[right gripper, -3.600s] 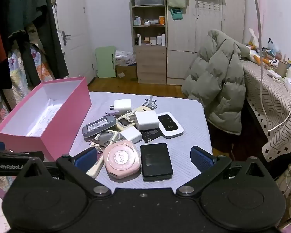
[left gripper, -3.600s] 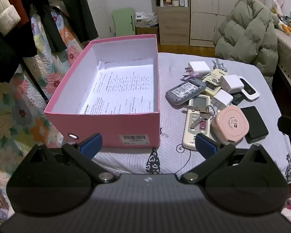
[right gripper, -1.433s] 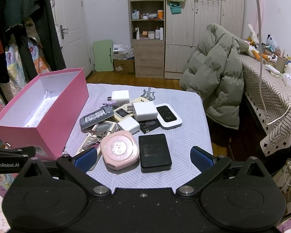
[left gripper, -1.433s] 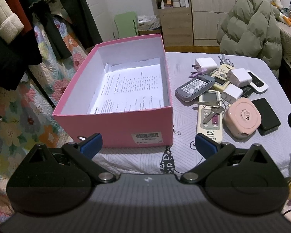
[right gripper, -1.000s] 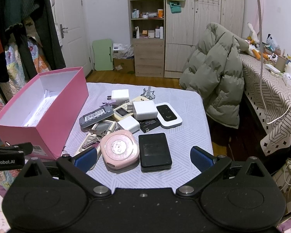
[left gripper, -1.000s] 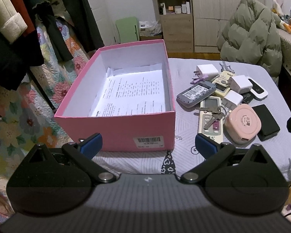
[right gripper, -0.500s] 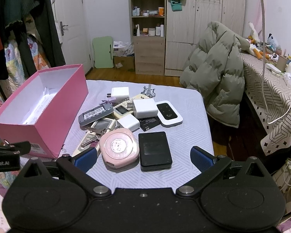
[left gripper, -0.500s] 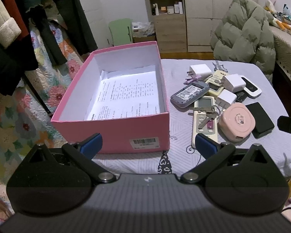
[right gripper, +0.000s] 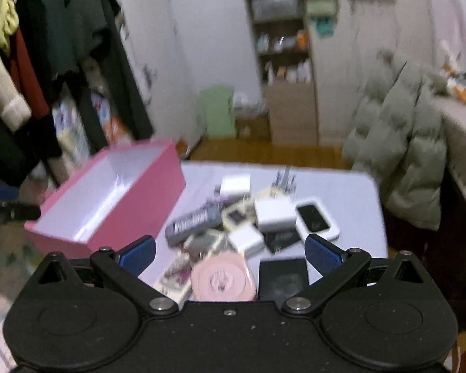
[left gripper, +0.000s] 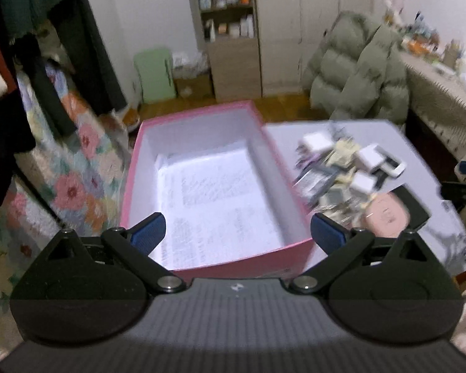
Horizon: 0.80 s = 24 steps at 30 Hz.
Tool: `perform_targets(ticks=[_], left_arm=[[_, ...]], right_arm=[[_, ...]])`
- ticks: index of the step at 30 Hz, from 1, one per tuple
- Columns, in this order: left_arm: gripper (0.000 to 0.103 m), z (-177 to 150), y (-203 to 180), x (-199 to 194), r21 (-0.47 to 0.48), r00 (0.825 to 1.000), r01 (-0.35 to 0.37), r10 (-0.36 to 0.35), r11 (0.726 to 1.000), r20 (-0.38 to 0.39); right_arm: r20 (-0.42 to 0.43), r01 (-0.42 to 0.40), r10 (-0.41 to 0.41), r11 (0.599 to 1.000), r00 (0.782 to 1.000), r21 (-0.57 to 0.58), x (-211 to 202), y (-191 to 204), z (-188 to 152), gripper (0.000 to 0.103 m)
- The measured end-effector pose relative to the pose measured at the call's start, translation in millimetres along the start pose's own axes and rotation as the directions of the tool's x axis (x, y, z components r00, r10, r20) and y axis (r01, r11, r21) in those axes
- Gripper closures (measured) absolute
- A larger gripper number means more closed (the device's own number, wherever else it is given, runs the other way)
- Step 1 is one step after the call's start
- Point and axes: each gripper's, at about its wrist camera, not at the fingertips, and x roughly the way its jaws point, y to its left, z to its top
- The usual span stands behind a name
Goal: Organize rigid objects
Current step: 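Move the left tool to hold the pink shoebox rim steady, then grasp the pink round case with the right gripper and drop it into the box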
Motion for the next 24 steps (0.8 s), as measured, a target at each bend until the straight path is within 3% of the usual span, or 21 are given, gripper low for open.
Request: perform_targets(ticks=[3, 8, 12, 17, 19, 21, 22, 24], left_arm=[[0.003, 5, 26, 27, 0.023, 0.996, -0.058, 0.06, 0.998, -0.072], [0.027, 14, 73, 71, -0.005, 0.971, -0.151, 0.148, 0.988, -0.186], [0.034, 18, 102, 103, -0.02, 0.957, -0.188, 0.179, 0.982, -0.228], [0.048, 11, 115, 138, -0.033, 0.946, -0.158, 0.142, 0.987, -0.29], [0.053, 8, 117, 147, -0.035, 0.942, -0.153, 0.136, 0.988, -0.306], [0.068, 6, 119, 155, -0.026, 0.938, -0.163, 0.147, 0.986, -0.312], [0.069, 5, 123, 158, -0.043, 0.939, -0.161, 0.139, 0.986, -0.313], [0.08, 5, 131, 161, -0.103, 0.946, -0.129, 0.091, 0.986, -0.31]], right_arm=[[-0.054, -0.041, 0.038, 0.998, 0.998, -0.049, 13, -1, -2, 0.0], [-0.17, -0.081, 0.042, 0.971, 0.985, -0.225, 43, 17, -15, 0.003], [-0.257, -0.075, 0.003, 0.959, 0.966, -0.273, 73, 24, -22, 0.009], [-0.297, -0.064, -0.042, 0.94, 0.954, -0.336, 105, 30, -31, 0.01], [-0.318, -0.045, -0.069, 0.94, 0.946, -0.338, 117, 29, -33, 0.019], [-0.293, -0.025, -0.075, 0.946, 0.953, -0.323, 118, 27, -30, 0.025], [-0.299, -0.023, -0.07, 0.954, 0.952, -0.298, 119, 25, -28, 0.025], [-0.293, -0.032, -0.044, 0.968, 0.955, -0.248, 117, 20, -24, 0.025]])
